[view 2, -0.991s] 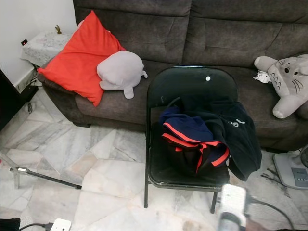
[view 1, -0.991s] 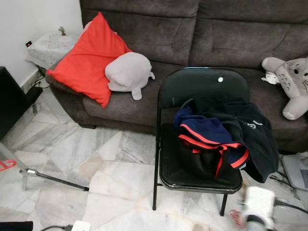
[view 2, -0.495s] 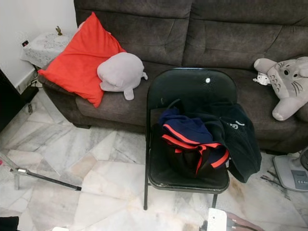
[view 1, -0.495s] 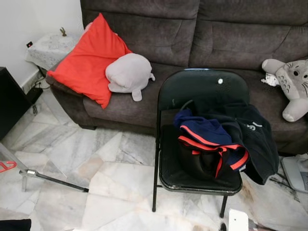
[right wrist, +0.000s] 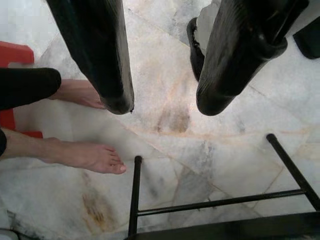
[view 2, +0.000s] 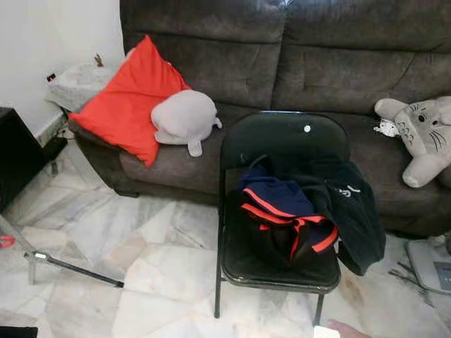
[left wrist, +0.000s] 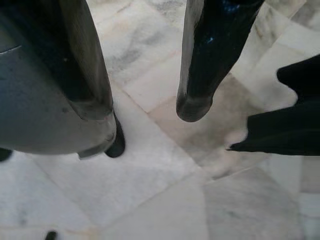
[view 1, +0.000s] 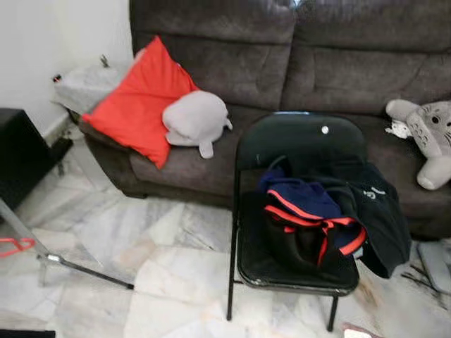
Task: Hang hanger
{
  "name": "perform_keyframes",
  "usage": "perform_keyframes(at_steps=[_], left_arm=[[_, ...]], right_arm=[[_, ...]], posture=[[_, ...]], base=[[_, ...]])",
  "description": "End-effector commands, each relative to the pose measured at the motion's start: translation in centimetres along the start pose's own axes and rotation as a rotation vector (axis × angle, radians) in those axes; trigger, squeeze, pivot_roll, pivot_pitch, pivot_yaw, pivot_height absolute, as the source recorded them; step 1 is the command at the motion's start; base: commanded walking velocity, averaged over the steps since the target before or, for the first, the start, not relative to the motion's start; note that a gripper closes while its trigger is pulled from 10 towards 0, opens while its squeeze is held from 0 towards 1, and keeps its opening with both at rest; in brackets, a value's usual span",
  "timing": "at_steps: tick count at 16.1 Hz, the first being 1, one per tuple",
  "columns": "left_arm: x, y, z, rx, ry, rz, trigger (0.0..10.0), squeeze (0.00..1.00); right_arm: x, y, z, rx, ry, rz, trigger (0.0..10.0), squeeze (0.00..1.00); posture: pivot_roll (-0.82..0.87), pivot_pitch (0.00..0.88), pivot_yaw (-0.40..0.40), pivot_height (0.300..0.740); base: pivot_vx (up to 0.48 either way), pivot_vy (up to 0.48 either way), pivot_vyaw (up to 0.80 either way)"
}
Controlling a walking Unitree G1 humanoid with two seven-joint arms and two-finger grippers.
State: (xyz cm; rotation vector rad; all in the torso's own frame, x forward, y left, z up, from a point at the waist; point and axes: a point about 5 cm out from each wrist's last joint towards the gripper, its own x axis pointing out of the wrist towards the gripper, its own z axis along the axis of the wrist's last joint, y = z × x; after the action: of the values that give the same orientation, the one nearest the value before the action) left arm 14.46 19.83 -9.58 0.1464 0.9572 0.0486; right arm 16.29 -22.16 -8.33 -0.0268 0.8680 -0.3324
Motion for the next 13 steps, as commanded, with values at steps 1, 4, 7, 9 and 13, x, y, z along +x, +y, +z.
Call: perform_keyframes(at_steps=[1,4,7,9,13], left_arm=[[-0.3,-2.6,-1.0,0.018,0.043,-0.067,10.0,0.00],[-0.7,-5.0,-1.7,0.024,0.066,-0.088,10.0,0.00],[-0.7,-5.8,-1.7,0.026,0.073,-0.091,10.0,0.00],[-0.7,-5.6,-1.7,0.025,0.075,-0.086,10.0,0.00],[-0.6,-4.5,-1.6,0.022,0.070,-0.075,10.0,0.00]], right_arm=[[-0.1,-0.1,-0.4,0.018,0.007,-0.013,10.0,0.00],[0.0,-0.2,-0.1,0.030,0.005,-0.026,10.0,0.00],[0.0,0.1,0.0,0.032,-0.004,-0.013,10.0,0.00],[0.0,0.3,0.1,0.033,-0.020,-0.011,10.0,0.00],[0.0,0.5,0.3,0.026,-0.029,-0.006,10.0,0.00]], posture=[[-0.05,0.103,0.025,0.721],[-0.05,0.116,0.022,0.721],[-0.05,0.122,0.019,0.721],[-0.05,0.125,0.019,0.721],[-0.05,0.132,0.018,0.721]], base=[[0.319,0.000,0.00],[0.328,0.000,-0.35],[0.334,0.000,-0.67],[0.334,0.000,-0.32],[0.311,0.000,0.00]])
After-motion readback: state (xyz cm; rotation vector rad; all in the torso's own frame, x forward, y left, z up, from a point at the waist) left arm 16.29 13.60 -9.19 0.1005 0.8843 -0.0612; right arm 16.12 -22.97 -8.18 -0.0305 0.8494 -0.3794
